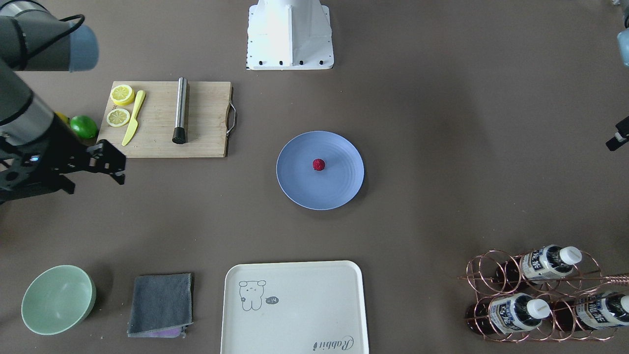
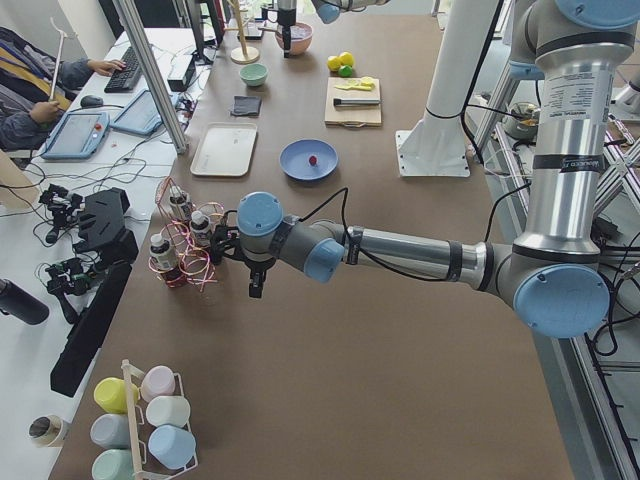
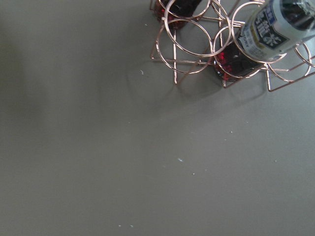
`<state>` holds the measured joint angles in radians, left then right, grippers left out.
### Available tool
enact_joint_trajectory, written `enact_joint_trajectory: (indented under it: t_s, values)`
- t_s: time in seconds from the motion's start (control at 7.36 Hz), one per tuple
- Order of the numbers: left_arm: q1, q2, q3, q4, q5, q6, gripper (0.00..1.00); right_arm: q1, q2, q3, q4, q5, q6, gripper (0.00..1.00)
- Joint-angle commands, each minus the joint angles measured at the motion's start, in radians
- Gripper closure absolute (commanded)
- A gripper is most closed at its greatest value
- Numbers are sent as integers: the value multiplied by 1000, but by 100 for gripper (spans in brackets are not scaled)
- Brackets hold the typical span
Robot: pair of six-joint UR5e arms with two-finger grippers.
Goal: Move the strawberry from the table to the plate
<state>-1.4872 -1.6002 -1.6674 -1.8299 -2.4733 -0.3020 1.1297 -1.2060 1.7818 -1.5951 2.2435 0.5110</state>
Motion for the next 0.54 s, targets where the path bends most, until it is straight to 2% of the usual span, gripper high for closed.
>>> enact_joint_trajectory:
  t_s: [0.0, 0.14, 0.27, 0.41]
  values:
    - [-102, -18, 0, 211, 1, 275, 3, 244, -79, -37, -167, 51, -406, 0]
    - [-135, -30, -6, 306, -1, 308, 3, 346, -75, -120, -211, 124, -543, 0]
    - [-140, -53, -37, 393, 7, 331, 3, 392, -67, -221, -210, 145, -663, 0]
    - [-180, -47, -25, 405, 48, 409, 3, 409, -75, -257, -210, 137, -690, 0]
